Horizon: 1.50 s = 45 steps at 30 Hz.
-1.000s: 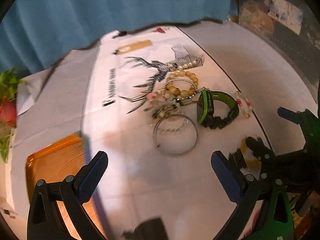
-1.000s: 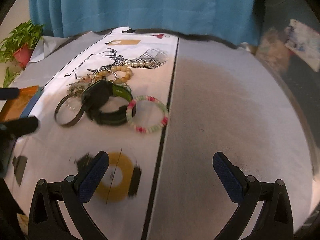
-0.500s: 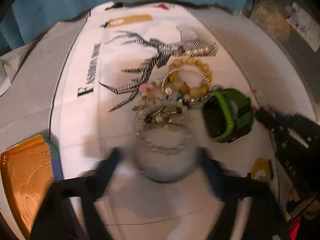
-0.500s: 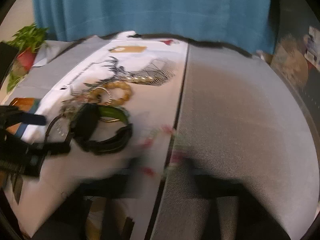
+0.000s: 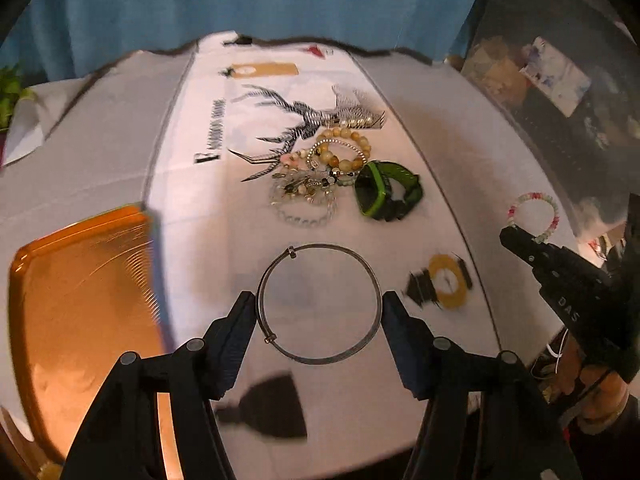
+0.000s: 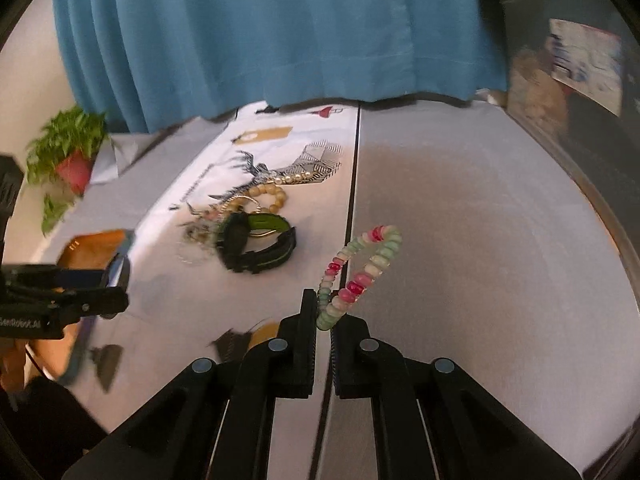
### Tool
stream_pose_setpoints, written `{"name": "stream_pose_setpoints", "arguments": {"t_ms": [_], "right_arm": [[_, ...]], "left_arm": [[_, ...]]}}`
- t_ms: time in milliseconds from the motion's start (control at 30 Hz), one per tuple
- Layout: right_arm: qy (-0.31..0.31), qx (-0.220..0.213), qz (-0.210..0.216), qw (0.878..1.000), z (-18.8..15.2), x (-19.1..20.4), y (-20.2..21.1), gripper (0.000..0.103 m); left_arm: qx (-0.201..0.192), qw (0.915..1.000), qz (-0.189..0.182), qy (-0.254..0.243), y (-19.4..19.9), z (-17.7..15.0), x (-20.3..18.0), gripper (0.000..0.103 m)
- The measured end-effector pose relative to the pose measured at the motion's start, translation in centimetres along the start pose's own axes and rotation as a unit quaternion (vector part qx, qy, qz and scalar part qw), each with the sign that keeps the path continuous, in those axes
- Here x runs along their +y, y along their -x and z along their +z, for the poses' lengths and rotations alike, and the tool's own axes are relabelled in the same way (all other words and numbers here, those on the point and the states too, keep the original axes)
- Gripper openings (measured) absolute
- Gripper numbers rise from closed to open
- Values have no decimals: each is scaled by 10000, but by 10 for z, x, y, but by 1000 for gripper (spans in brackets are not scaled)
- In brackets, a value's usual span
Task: Organize jewelry
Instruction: 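Carry the silver bangle and beaded bracelet to the copper tray with both tools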
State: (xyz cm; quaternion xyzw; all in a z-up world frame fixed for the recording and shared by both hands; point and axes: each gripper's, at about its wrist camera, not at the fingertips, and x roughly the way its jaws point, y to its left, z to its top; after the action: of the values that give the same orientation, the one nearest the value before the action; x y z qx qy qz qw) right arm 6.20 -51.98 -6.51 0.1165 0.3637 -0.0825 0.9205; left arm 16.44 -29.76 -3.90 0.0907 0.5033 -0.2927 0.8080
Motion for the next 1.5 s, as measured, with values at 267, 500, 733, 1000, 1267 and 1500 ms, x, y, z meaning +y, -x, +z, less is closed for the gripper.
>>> {"name": "stream_pose_setpoints", "arguments": {"t_ms": [267, 500, 733, 1000, 1267, 1500], "right_arm": [[-173, -180, 92, 9996, -33, 41, 77, 7], [157, -62, 398, 9991, -81, 109, 135, 7], [659, 305, 945, 9929, -138, 183, 173, 7], [1122, 472, 1119, 9862, -170, 236, 196, 7], [1288, 573, 1023, 9847, -175, 255, 197, 7], [1423, 668, 963, 9829, -173, 267, 187, 7]], "left_arm": [[-600, 9973, 413, 81, 97, -76, 12, 59], [-788, 9929, 845, 275, 156, -157, 37, 59], [-1020, 9870, 1124, 525, 198, -225, 62, 59], [-1309, 9843, 987, 651, 222, -255, 76, 59], [-1394, 9840, 903, 647, 225, -260, 81, 59], [-1342, 9844, 861, 749, 219, -260, 91, 59]]}}
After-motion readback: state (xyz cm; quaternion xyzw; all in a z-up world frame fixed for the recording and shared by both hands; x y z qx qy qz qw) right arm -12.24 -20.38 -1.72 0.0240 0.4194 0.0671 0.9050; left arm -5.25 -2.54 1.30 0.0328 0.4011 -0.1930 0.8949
